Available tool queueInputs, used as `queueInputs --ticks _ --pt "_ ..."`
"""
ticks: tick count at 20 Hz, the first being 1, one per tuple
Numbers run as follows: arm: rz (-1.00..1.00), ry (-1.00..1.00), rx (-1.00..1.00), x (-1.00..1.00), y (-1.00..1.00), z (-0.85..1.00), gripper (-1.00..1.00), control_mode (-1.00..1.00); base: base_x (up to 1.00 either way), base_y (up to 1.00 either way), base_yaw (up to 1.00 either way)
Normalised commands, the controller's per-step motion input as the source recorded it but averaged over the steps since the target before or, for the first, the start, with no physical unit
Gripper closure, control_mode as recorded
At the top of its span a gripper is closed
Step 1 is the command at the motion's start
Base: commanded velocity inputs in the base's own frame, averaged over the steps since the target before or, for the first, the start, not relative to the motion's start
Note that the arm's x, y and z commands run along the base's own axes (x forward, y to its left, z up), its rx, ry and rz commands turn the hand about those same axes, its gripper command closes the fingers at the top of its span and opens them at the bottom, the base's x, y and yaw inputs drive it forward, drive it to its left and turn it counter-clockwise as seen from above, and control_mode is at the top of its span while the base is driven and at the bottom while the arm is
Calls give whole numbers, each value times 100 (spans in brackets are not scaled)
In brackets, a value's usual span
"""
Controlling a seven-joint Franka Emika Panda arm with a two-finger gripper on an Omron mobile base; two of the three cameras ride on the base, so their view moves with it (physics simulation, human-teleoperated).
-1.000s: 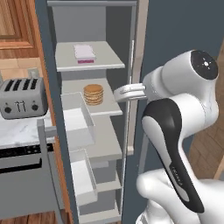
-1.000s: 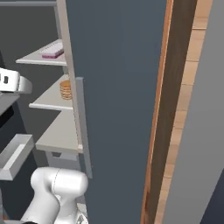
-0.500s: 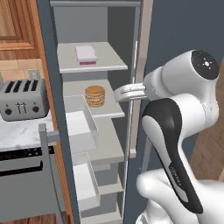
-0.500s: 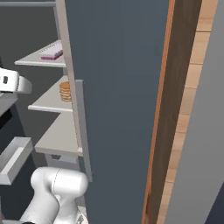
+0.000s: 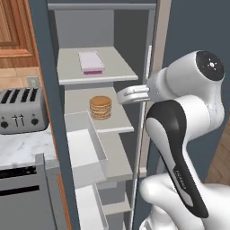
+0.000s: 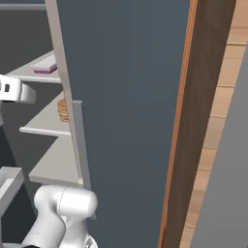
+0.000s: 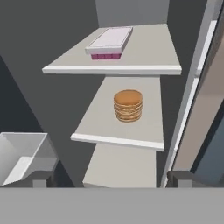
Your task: Open the freezer door, pick up the ice cube tray from the freezer, and place it on the dining counter.
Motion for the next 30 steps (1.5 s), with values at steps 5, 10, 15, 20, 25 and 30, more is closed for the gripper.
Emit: queueInputs --ticks 5,10,15,20,25,30 --pt "0 0 0 0 0 0 -100 100 30 4 0" --pt "0 0 0 0 0 0 -100 100 40 7 0" --pt "0 0 0 0 0 0 -100 100 16 0 0" --pt "0 0 0 0 12 0 -100 -100 0 3 0" --pt "5 0 -1 33 35 14 -100 -100 0 0 0" --pt "3 4 -6 72 20 22 -100 -100 0 0 0"
